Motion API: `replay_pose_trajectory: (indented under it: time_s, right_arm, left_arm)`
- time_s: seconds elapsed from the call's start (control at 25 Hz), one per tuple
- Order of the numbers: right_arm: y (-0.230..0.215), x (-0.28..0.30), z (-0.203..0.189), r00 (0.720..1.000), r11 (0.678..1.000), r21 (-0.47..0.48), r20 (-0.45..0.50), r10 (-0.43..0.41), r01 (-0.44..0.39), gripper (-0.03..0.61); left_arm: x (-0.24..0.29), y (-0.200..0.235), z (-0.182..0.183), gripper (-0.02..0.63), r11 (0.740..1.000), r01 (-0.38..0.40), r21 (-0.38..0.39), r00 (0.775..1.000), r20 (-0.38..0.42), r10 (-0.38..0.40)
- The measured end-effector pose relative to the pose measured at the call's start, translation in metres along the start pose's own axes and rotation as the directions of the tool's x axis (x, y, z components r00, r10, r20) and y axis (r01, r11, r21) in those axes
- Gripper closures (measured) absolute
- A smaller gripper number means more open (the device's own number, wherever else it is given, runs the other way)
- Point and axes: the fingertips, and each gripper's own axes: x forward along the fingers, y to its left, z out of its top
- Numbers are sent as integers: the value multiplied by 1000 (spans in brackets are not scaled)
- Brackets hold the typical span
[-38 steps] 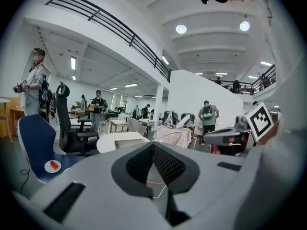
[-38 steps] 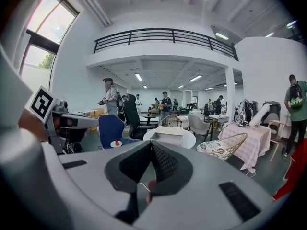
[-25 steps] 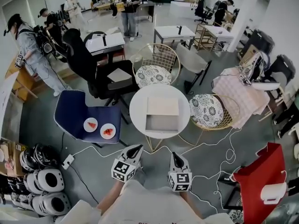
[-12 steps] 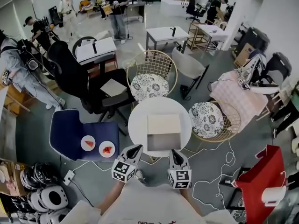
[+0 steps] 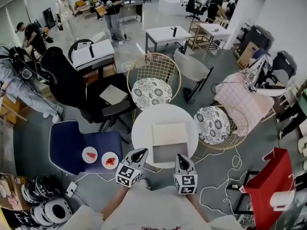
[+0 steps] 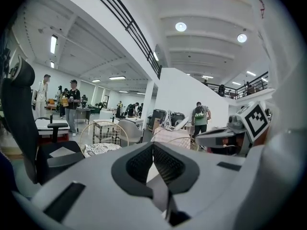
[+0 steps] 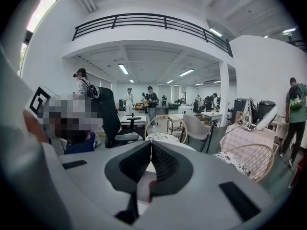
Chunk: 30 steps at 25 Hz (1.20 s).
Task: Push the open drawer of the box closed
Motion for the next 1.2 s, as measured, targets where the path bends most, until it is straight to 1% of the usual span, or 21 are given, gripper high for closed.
replay_pose_trajectory:
  time_s: [0.16,0.32,0.4,0.6,0.68,0.88,1.04,1.2]
  right_arm:
    - [7,9,-12,999,1000,-2,-25,28,-28,563]
    - [10,14,-16,997,998,-3,-39,65,-65,563]
    - [5,18,-14,996,997,-3,-41,82,-82,563]
    - [-11,24,1,990,990,-18,-24,142,-142,563]
    - [-17,24,5,987,987,-26,-22,157,-157,563]
    - [-29,28,8,983,983,-24,-19,182,-182,562]
    - [-39,26,9,985,985,-22,-7,171,-171,563]
    - [-33,27,5,984,984,-13,-21,175,-175,563]
  left_arm:
    - [5,5,-9,600,1000,1,-19,1000,-5,-1]
    - [9,5,-15,600,1000,-16,-27,1000,-27,15]
    - [15,5,-13,601,999,-36,-31,999,-32,35]
    - [25,4,-7,600,992,-116,-52,993,-33,114]
    - [29,-1,-4,600,990,-131,-55,991,-31,130]
    - [38,-11,1,600,987,-150,-53,989,-23,149]
    - [43,-23,2,600,990,-133,-33,991,-30,132]
    - [40,-18,0,601,990,-135,-45,990,-30,134]
